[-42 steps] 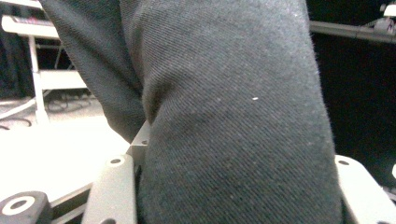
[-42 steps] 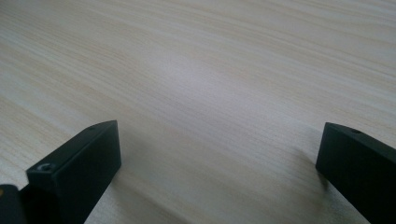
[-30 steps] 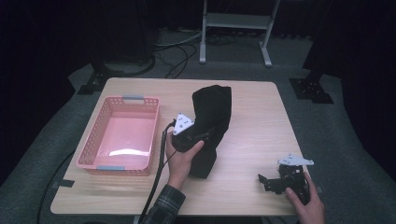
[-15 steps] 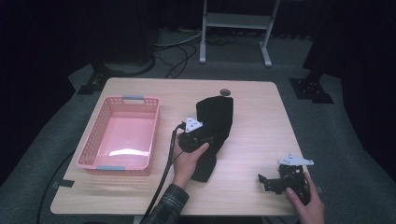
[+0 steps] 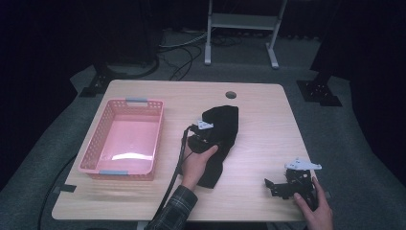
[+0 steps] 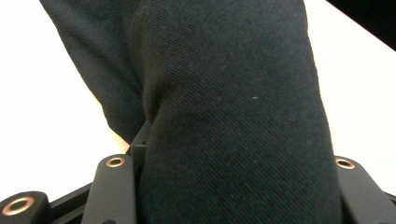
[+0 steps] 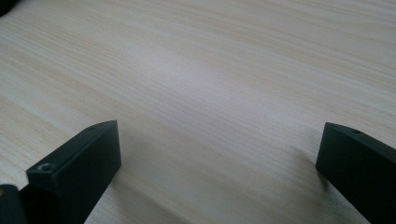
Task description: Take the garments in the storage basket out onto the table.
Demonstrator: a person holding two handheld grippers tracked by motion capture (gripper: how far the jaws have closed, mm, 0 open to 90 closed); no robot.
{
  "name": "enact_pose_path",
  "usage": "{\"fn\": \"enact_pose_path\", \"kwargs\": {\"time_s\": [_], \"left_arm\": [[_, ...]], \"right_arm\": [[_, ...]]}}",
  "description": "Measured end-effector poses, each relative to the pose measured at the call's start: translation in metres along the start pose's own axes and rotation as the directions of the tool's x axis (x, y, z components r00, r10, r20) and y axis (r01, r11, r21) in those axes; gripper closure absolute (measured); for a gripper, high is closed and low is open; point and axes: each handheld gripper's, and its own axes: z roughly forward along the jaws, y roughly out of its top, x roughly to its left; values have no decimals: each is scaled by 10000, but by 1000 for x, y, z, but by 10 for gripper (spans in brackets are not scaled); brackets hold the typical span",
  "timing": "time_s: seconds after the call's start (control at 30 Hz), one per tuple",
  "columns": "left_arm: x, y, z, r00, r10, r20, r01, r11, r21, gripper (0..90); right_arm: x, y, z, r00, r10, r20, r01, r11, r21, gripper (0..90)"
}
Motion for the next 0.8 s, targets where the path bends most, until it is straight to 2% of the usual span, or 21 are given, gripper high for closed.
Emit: {"fn": "enact_pose_path", "kwargs": {"time_s": [0.2,0.27,0.53,0.8], "left_arm": [[0,4,5,10000,-68,-56,71,9988,484,438],[1,5,6,9997,-218,-99,224,9977,643,437],[2,11,12,9988,-439,-236,466,9903,1307,418],[3,11,15,9981,-530,-325,570,9884,1404,328]], "right_arm": [[0,0,0,10000,1,0,-1,10000,0,0],[0,0,0,10000,3,1,-3,10000,-1,0],[0,0,0,10000,7,0,-7,10000,-5,0],[0,0,0,10000,16,0,-16,10000,-6,0]]}}
